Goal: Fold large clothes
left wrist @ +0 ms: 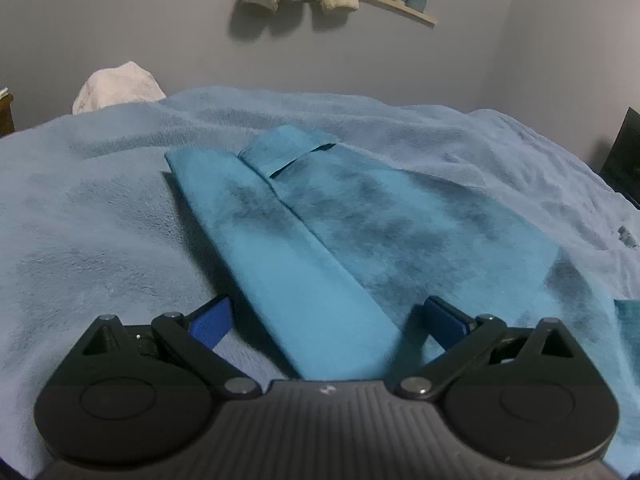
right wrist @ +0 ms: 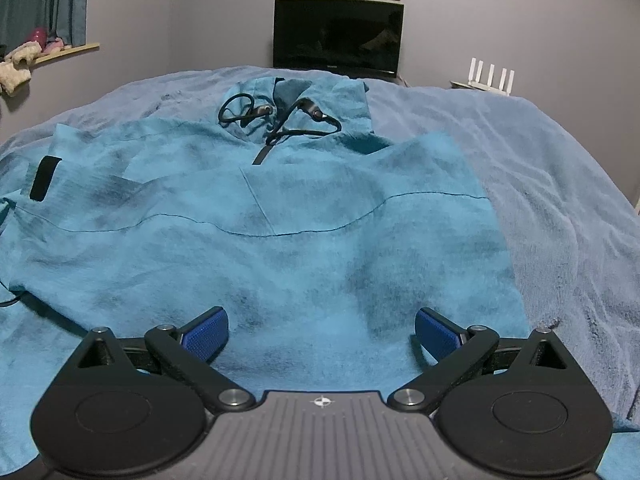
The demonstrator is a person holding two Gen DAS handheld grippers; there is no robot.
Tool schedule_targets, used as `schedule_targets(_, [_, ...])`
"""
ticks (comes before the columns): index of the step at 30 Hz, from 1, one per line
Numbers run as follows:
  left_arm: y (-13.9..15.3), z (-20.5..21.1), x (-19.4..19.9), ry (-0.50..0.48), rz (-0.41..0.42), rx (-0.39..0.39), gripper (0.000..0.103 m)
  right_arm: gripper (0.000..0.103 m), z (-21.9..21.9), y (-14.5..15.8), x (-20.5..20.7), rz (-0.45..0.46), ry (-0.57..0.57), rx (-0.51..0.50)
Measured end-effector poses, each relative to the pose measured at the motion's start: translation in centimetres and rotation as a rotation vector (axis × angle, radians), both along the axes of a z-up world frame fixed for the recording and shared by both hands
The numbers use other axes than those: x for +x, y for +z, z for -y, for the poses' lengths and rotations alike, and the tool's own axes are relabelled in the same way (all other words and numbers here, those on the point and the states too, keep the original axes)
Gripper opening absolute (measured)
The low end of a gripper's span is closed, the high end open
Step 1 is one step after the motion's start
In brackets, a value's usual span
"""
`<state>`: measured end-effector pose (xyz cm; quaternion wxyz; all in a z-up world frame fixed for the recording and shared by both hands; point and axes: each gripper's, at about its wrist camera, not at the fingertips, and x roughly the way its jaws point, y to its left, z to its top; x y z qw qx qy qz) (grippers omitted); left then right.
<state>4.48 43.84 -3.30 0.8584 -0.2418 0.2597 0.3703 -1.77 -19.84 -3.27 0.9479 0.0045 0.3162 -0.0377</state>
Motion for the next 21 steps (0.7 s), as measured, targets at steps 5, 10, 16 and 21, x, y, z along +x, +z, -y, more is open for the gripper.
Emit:
schedule_targets(5, [-1.0,-1.6,-1.0,0.013,0.138,-0.111,0.052,0.101,-0.2,-0.5,0.7,-0.024,0.005,-0.010])
schedule_targets(10, [0.7,-0.6,-1.3,-0.053,0.281,-0.094,0.002,0.101,-0.3,-0.6,0.8,-0.028,0.009,-0.022])
schedule_targets(16, [5.5,4.2,-1.0,-0.259,0.465,-0.010,0.000,0.101,-0.2,-0.6,0.7,-0.021,0.014,-0.025])
schedule_targets(21, [9.8,10.2,0.2,-0.480,0.610,0.018,0.000,0.101,-0.3,-0.4,0.4,-0.008,0.019,-0.030])
